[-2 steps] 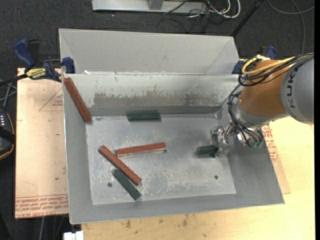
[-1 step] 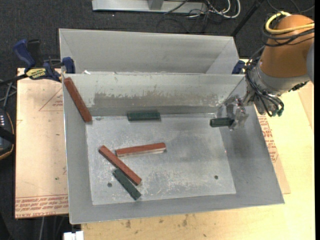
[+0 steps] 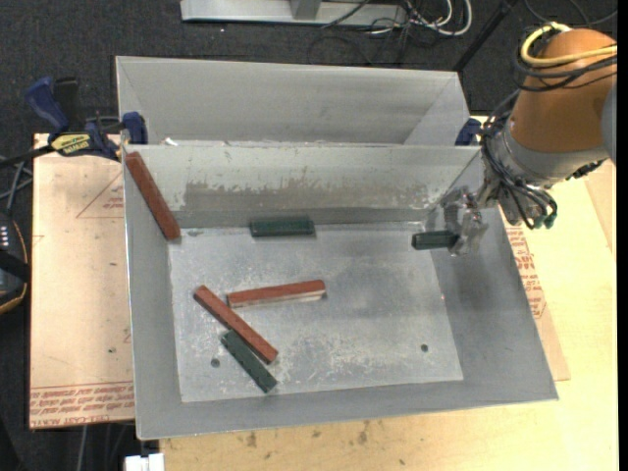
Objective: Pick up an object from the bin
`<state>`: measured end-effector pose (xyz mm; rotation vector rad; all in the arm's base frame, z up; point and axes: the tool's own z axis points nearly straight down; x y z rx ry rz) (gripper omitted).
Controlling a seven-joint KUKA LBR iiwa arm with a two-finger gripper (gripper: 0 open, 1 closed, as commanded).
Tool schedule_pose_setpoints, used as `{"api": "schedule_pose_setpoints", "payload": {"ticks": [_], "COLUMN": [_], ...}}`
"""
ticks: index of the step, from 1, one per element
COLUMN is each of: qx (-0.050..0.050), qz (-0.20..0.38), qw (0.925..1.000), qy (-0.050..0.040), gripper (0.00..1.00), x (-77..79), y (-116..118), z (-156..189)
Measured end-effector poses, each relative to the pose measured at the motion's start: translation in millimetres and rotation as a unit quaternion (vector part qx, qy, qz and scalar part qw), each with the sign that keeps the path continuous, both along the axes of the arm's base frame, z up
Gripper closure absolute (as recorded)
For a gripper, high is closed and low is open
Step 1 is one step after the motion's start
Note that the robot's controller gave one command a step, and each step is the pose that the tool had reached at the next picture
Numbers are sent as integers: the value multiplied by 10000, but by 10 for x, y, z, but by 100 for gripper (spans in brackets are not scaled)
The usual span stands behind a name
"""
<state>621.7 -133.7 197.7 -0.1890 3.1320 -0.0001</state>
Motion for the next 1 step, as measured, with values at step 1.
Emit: {"api": "schedule_pose_setpoints", "payload": {"ticks": [1], "qx": [3], "qz": [590], "qw": [9983], "qy": [12], "gripper": [100], "x": [66], "y": [-23], "z": [331]}}
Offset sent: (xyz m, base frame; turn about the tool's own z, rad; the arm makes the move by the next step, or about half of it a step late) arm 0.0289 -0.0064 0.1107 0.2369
